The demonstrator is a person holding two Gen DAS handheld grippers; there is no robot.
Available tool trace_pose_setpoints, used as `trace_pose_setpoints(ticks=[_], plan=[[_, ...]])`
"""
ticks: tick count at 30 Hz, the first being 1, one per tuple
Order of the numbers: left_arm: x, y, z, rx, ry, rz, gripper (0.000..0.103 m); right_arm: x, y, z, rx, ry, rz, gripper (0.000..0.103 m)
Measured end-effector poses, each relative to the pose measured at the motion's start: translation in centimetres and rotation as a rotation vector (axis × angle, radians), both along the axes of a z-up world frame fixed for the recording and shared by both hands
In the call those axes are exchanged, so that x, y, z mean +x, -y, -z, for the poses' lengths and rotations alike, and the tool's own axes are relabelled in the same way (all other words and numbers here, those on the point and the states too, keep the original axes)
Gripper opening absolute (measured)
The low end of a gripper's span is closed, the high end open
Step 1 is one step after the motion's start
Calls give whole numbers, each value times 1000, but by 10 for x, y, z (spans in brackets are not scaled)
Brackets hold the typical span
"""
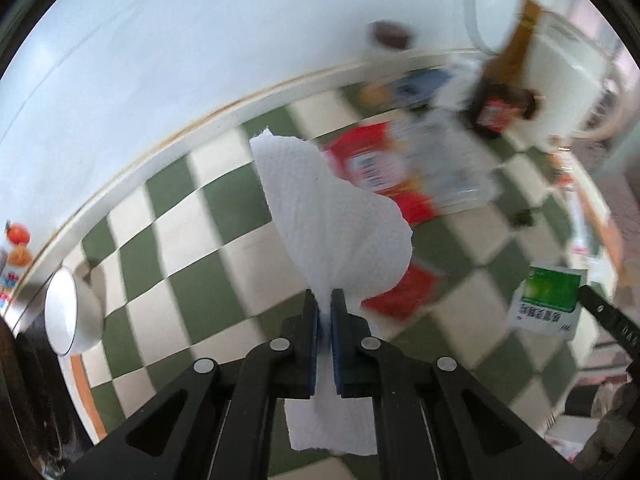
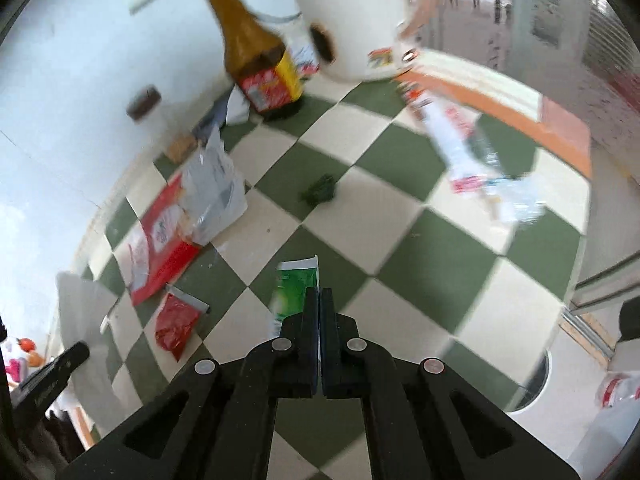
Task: Collect trash
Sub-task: 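Grasp the white tissue with the left tool while the right tool grasps a green sachet, then carry the tissue and green sachet over the bin and open both tools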
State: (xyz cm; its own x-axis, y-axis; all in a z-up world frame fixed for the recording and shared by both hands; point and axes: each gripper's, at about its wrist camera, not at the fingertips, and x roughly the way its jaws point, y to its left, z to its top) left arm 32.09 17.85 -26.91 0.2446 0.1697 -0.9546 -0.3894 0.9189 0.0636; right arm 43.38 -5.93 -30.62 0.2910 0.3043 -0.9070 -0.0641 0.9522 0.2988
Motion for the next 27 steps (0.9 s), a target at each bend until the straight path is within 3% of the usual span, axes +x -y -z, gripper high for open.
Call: trace_pose_setpoints(ticks=[7,13,17,23,26,27], plan=[[46,106,-18,-79,75,238,3,-26,119,-31,-2,50,189,0],[68,235,-20,-157,59,505,3,-76,249,-35,-57,47,425,0],[67,330,-4,-221,12,674,3,-124,335,-21,-104,5,588,0],[42,468,59,-289,-139,905,4,-198,437,33,-139,-110,781,0],[30,518,119,-317,-258,966,5,-224,471,82,-136,-191,818,0],[26,535,153,-312,-317,980,5,-231,481,102,-134,-213,831,0]])
